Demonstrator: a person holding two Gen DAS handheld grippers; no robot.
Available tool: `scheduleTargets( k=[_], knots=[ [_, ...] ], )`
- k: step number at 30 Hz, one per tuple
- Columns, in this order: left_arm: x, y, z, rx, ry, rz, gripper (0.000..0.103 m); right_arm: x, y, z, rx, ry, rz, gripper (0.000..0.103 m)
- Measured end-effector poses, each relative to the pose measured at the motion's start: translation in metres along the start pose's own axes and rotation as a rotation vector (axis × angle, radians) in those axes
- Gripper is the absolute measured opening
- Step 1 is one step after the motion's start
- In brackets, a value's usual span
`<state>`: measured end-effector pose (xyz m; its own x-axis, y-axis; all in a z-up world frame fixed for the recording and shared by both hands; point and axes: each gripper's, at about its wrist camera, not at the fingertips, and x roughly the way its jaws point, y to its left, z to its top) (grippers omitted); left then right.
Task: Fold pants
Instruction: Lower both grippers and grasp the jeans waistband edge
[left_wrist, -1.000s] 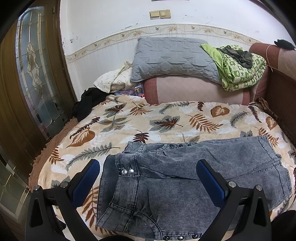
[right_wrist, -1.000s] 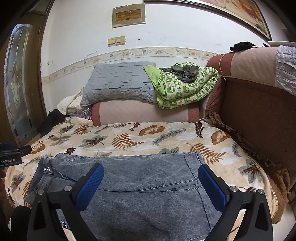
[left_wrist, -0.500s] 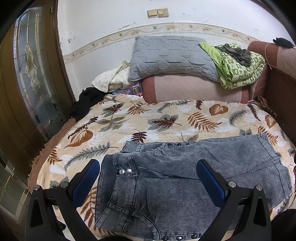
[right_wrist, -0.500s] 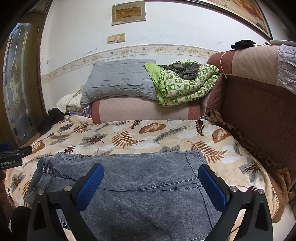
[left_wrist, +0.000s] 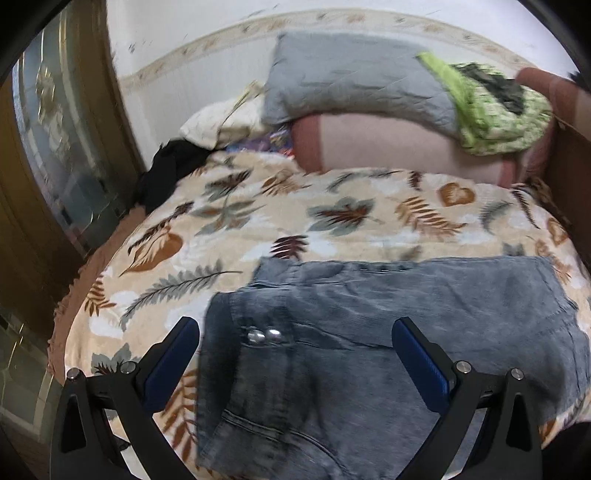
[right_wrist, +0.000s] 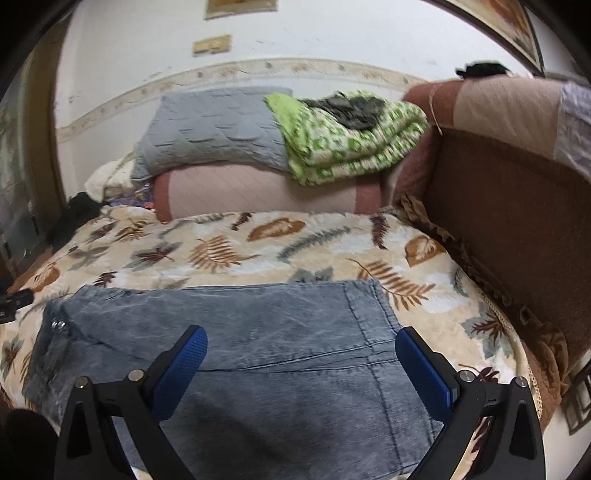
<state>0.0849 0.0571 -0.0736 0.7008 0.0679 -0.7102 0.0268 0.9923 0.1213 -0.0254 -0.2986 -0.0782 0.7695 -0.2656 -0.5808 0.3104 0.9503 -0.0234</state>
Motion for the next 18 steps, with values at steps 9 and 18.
scheduleTargets(
  k=[9,18],
  knots=[
    [0.073,0.03,0.044,-0.01,0.102,0.071,0.103,0.082,-0.068,0.035,0.131,0.141,0.021,0.103],
    [0.168,0.037,0.08,-0.045,0.282,0.009,0.103,0.202,-0.119,0.059,0.22,0.317,0.076,0.103]
  ],
)
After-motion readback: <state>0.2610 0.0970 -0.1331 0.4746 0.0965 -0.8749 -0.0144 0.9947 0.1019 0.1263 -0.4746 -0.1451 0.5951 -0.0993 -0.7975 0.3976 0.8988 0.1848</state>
